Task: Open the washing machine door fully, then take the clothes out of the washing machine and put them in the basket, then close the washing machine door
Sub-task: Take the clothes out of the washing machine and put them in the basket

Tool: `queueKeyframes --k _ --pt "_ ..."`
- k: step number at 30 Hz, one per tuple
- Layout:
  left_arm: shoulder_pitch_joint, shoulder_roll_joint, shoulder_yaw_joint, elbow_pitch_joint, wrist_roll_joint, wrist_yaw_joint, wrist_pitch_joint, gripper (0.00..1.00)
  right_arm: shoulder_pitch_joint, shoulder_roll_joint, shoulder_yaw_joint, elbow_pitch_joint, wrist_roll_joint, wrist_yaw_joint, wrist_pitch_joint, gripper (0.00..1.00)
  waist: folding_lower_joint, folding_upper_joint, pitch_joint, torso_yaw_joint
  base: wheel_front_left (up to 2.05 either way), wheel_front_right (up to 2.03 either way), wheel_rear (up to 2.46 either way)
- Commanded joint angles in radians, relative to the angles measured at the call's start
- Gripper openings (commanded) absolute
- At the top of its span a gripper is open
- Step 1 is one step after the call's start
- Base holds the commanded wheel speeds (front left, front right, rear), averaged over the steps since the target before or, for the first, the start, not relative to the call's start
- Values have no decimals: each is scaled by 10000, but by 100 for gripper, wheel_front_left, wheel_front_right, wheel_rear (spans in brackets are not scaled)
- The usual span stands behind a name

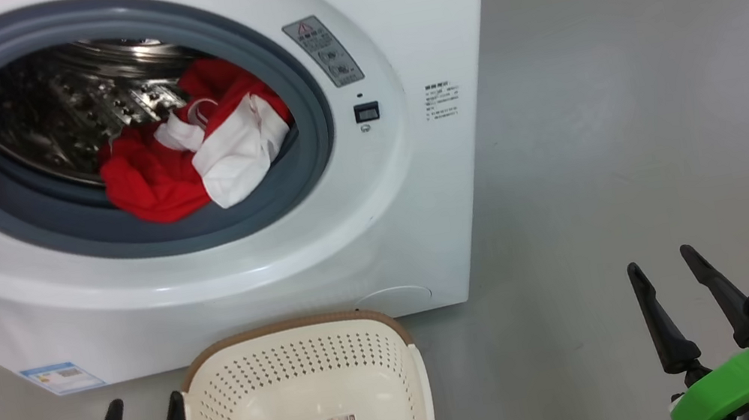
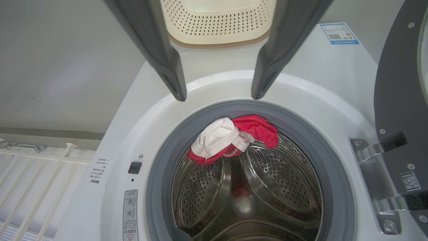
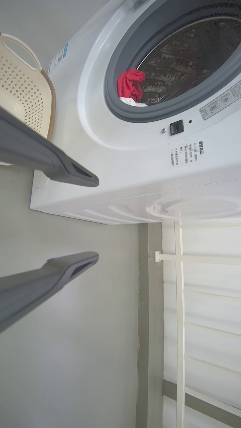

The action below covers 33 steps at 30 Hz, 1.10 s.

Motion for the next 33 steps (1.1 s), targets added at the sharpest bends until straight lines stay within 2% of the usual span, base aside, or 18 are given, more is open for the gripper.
queueKeyframes --k 1,8,24,33 --pt "-484 220 345 -195 -65 -54 -51 100 -275 -28 248 -235 1 62 -120 100 0 0 17 -3 117 -124 8" --pt "-527 205 398 -96 -14 -54 -51 100 -309 -25 279 -234 16 62 -120 100 0 0 90 10 66 -66 1" --pt "-606 196 356 67 16 -54 -51 100 -348 -23 305 -262 87 62 -120 100 0 0 173 2 1 -1 0" --pt "-1627 375 -77 819 42 -54 -51 100 -686 -23 495 -295 210 62 -120 100 0 0 712 -224 0 0 0"
